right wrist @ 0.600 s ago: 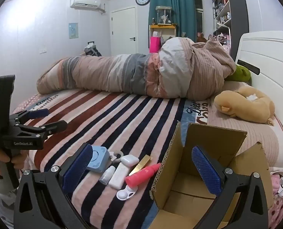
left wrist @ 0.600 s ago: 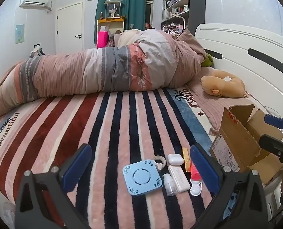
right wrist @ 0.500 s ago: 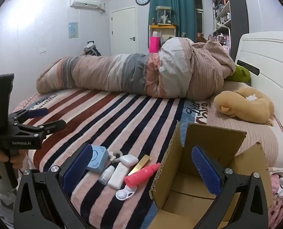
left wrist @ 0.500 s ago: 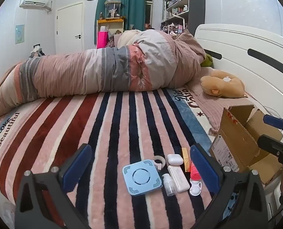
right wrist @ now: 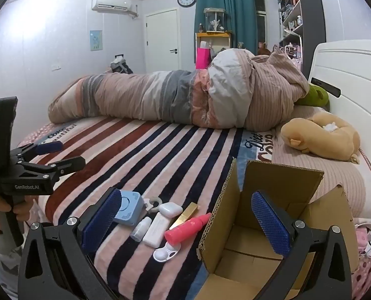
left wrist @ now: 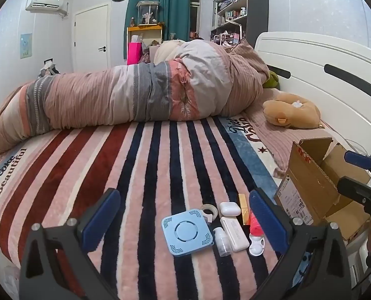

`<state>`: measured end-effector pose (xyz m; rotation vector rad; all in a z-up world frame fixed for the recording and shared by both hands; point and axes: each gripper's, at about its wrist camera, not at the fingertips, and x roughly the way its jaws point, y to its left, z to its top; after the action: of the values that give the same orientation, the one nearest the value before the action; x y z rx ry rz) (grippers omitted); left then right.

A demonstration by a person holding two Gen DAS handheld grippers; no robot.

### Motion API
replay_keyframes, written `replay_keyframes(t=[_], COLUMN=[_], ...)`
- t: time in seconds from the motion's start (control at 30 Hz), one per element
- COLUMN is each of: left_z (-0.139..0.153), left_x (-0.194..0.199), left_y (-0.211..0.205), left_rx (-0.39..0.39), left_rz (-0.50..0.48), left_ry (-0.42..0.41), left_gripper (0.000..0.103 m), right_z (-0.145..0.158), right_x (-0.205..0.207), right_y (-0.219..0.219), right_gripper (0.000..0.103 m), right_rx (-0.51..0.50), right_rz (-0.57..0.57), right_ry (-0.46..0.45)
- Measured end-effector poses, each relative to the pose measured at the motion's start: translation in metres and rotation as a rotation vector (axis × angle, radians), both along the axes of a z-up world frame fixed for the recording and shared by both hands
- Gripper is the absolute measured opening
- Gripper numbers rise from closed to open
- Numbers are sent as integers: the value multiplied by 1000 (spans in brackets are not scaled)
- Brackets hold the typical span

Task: Organize rigid objects

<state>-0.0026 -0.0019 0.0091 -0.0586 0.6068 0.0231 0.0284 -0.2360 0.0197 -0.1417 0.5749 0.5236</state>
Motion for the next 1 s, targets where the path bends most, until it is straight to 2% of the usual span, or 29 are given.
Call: replay_keyframes(t=[1.0], left_z=[-9], left_x=[-2], left_y=[-3], left_rx=[5], left_rz=[-11], left_ry=[8], left_gripper=[103], right_z=[-4], right_x=[0], right_y=[0], right_gripper=[103], right_rx=[19], right_rz=[6], right_ry=[14])
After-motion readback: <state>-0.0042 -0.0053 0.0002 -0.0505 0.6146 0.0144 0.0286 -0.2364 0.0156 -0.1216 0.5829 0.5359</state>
